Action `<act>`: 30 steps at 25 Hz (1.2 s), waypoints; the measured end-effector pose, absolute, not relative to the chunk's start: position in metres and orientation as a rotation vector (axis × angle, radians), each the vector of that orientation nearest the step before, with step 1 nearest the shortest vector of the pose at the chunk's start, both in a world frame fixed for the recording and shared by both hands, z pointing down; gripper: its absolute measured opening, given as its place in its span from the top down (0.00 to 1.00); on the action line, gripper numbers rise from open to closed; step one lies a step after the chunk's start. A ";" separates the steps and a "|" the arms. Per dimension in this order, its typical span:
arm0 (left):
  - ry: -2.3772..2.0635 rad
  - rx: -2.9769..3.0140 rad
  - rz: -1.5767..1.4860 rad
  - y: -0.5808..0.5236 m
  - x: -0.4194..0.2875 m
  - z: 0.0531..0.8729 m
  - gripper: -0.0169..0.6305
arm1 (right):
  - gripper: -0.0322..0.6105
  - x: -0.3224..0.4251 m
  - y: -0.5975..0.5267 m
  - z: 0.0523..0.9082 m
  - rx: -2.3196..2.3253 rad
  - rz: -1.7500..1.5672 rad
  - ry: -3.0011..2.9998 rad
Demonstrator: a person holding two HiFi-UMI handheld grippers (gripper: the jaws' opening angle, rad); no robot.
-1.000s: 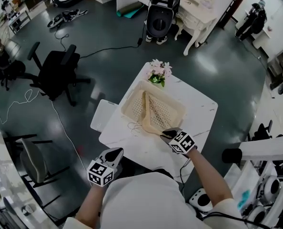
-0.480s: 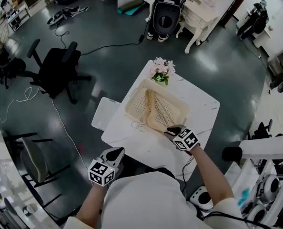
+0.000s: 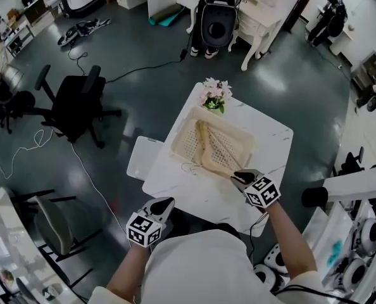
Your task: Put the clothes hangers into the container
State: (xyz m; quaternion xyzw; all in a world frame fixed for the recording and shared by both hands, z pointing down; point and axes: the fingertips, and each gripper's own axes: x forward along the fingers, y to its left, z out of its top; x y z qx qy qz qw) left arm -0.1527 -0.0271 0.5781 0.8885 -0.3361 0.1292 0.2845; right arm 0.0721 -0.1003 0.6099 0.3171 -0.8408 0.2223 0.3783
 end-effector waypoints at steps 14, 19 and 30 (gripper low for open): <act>-0.771 2.443 0.406 -0.032 -0.107 0.566 0.96 | 0.91 0.106 -0.025 0.566 1.230 0.782 -2.308; -0.783 2.453 0.361 -0.020 -0.075 0.548 0.96 | 0.91 0.128 0.002 0.553 1.318 0.830 -2.362; -0.844 2.463 0.260 0.000 -0.016 0.512 0.96 | 0.91 0.178 0.039 0.523 1.431 0.827 -2.455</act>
